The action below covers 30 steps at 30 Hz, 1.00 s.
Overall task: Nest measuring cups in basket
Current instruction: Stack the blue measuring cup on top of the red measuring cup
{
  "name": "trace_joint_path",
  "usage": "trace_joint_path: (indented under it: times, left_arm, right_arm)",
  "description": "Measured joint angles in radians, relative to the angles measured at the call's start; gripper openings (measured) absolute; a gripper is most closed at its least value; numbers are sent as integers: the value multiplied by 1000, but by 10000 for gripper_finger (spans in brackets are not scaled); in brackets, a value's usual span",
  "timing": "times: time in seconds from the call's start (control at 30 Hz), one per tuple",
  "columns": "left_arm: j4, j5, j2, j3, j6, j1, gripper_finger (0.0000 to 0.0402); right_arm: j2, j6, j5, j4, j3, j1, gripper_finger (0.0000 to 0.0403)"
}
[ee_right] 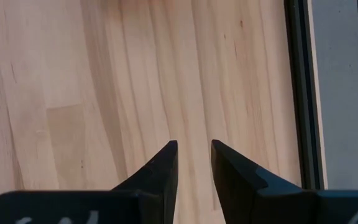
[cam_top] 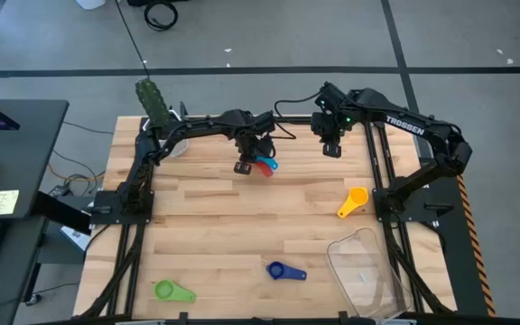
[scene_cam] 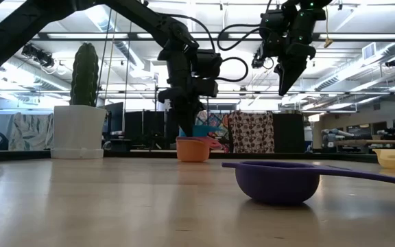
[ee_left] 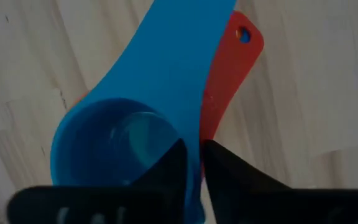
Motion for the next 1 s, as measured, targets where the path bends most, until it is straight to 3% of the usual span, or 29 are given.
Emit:
trace_joint_path:
  times: [0.13, 0.47, 0.57, 0.7, 1.0]
  left_arm:
    - [-5, -33, 0, 0, 3, -1, 85]
    - [-48, -68, -49, 0, -48, -10, 79]
    - [-76, -34, -90, 0, -96, -17, 79]
    - [-75, 108, -115, 3, -214, -33, 79]
    - [-54, 115, -72, -1, -325, -80, 64]
  right_arm:
    - [0, 0, 0, 0, 0, -2, 101]
    - [0, 0, -7, -1, 0, -4, 96]
    - [0, 14, -57, 15, 0, -9, 94]
    - [10, 68, -156, 105, 0, -13, 87]
    - [181, 64, -197, 198, 0, -10, 54]
